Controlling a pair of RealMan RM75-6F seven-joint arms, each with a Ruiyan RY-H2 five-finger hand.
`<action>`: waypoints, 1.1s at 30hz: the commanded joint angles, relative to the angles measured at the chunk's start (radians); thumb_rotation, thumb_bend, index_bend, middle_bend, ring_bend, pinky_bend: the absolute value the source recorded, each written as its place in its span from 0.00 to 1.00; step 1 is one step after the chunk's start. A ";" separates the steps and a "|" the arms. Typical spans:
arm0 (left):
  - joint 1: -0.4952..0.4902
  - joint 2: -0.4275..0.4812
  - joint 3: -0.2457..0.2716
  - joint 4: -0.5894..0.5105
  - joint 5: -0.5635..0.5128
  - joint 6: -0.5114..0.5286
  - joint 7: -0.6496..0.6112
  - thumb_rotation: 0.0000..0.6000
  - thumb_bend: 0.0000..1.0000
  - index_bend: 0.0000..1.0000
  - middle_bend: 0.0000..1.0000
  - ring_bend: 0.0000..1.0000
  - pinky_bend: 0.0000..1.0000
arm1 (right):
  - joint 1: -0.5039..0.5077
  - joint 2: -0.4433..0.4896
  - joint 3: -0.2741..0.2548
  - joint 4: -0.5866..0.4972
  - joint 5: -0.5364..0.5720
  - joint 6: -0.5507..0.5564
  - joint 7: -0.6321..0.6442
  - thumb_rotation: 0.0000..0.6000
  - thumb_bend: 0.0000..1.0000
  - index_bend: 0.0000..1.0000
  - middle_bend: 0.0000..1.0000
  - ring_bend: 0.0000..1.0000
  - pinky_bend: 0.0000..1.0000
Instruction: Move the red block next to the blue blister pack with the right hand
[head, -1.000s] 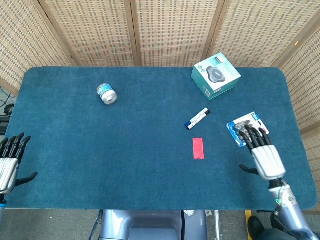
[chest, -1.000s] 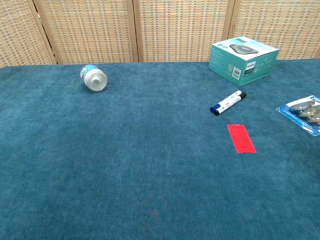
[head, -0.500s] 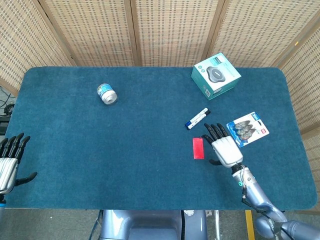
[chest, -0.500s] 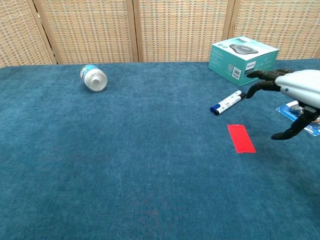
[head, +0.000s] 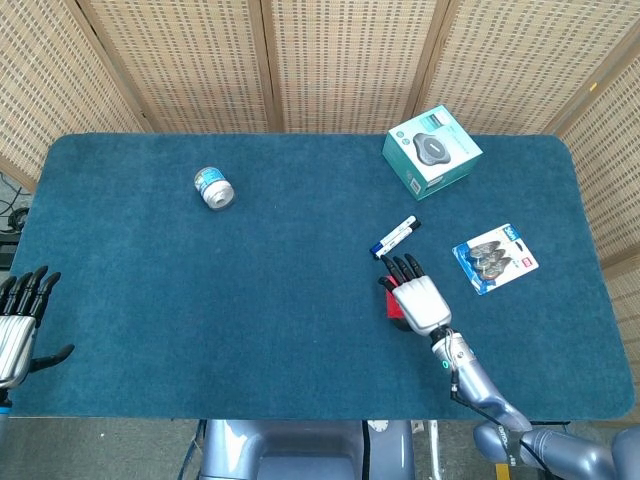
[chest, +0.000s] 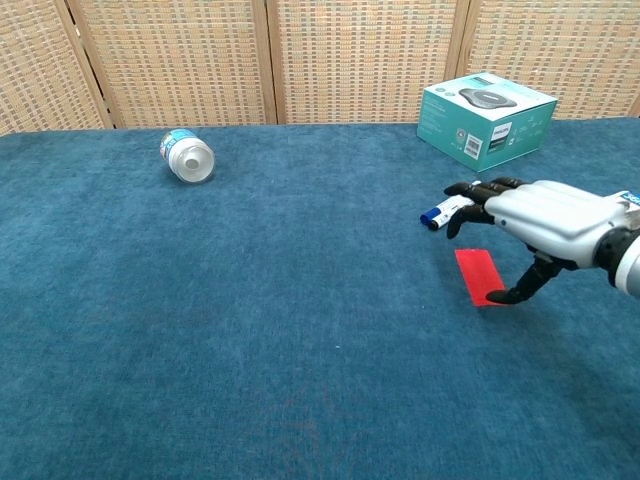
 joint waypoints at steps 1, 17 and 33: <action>0.000 0.000 0.000 -0.001 -0.001 -0.001 0.001 1.00 0.01 0.00 0.00 0.00 0.00 | 0.003 -0.021 -0.012 0.022 -0.003 0.003 0.005 1.00 0.26 0.26 0.00 0.00 0.00; -0.004 0.000 -0.002 -0.009 -0.010 -0.009 0.011 1.00 0.01 0.00 0.00 0.00 0.00 | 0.030 -0.097 -0.023 0.130 0.005 -0.001 0.004 1.00 0.26 0.26 0.00 0.00 0.00; -0.006 0.002 -0.003 -0.013 -0.015 -0.012 0.011 1.00 0.01 0.00 0.00 0.00 0.00 | 0.050 -0.136 0.005 0.217 0.036 0.032 -0.034 1.00 0.29 0.27 0.00 0.00 0.00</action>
